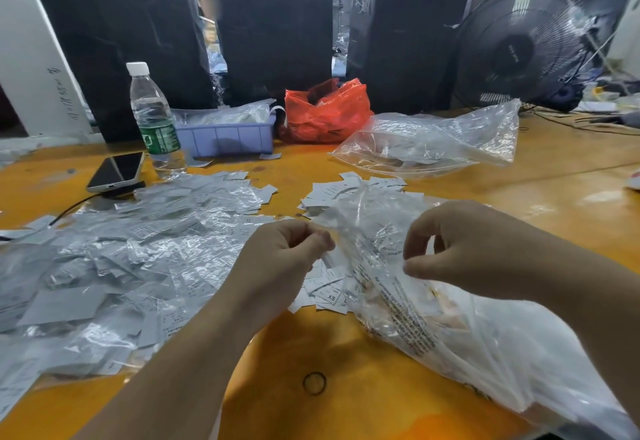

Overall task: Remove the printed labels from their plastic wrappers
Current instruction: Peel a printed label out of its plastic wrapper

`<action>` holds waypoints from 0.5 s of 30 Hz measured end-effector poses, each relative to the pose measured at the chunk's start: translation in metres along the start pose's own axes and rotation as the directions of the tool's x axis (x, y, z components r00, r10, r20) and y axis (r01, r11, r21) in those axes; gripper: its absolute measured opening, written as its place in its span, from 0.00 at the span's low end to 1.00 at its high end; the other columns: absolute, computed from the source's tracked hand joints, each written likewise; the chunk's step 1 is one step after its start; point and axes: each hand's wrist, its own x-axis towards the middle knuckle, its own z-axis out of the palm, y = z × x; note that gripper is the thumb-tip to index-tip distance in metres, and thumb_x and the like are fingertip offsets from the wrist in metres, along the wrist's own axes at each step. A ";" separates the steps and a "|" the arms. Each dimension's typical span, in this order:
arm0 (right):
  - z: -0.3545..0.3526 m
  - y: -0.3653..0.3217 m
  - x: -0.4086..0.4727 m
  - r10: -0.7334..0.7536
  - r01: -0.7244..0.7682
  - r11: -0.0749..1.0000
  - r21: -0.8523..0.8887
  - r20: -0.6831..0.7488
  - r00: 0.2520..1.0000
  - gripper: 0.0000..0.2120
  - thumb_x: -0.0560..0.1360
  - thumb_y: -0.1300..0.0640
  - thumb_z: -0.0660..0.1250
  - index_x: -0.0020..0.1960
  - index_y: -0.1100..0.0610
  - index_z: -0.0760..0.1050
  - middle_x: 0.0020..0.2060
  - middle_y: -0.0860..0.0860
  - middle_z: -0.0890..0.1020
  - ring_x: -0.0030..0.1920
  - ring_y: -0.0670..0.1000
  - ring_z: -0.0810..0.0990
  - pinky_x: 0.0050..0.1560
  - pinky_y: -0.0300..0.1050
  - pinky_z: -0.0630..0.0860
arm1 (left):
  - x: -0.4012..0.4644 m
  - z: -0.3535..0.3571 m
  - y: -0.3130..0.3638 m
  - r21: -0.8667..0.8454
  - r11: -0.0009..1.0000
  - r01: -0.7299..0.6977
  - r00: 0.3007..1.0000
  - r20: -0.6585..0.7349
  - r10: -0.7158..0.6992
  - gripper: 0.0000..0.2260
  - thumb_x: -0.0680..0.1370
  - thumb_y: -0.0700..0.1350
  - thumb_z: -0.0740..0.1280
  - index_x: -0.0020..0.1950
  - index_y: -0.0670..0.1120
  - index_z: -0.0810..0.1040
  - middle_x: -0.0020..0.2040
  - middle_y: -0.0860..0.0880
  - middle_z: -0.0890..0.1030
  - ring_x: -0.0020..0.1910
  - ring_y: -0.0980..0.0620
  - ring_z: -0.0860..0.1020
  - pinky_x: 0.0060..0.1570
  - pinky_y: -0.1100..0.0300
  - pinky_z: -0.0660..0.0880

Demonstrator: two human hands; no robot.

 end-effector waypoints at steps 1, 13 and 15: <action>0.002 0.000 0.001 -0.001 0.002 0.999 -0.046 0.029 1.000 0.04 0.73 0.52 0.71 0.39 0.49 0.81 0.27 0.34 0.78 0.31 0.32 0.75 0.28 0.26 0.67 | 0.000 0.000 0.000 -0.006 1.000 -0.003 1.000 0.006 0.003 0.09 0.78 0.49 0.68 0.39 0.54 0.83 0.31 0.52 0.74 0.32 0.54 0.71 0.37 0.56 0.70; 0.018 -0.031 0.037 -0.068 0.073 0.901 0.428 -0.028 0.997 0.11 0.75 0.46 0.66 0.48 0.53 0.80 0.39 0.53 0.83 0.37 0.53 0.80 0.36 0.51 0.76 | 0.001 -0.007 0.006 -0.091 0.995 -0.045 0.999 -0.015 0.044 0.09 0.74 0.54 0.67 0.39 0.53 0.83 0.39 0.34 0.78 0.34 0.48 0.69 0.38 0.51 0.68; 0.021 -0.041 0.051 -0.072 0.000 0.838 0.546 0.109 0.991 0.10 0.74 0.48 0.69 0.50 0.53 0.79 0.40 0.52 0.83 0.36 0.49 0.79 0.33 0.44 0.74 | 0.002 -0.010 0.006 -0.092 0.994 -0.064 0.998 -0.021 0.062 0.10 0.76 0.53 0.68 0.38 0.52 0.83 0.40 0.34 0.79 0.33 0.48 0.69 0.37 0.52 0.68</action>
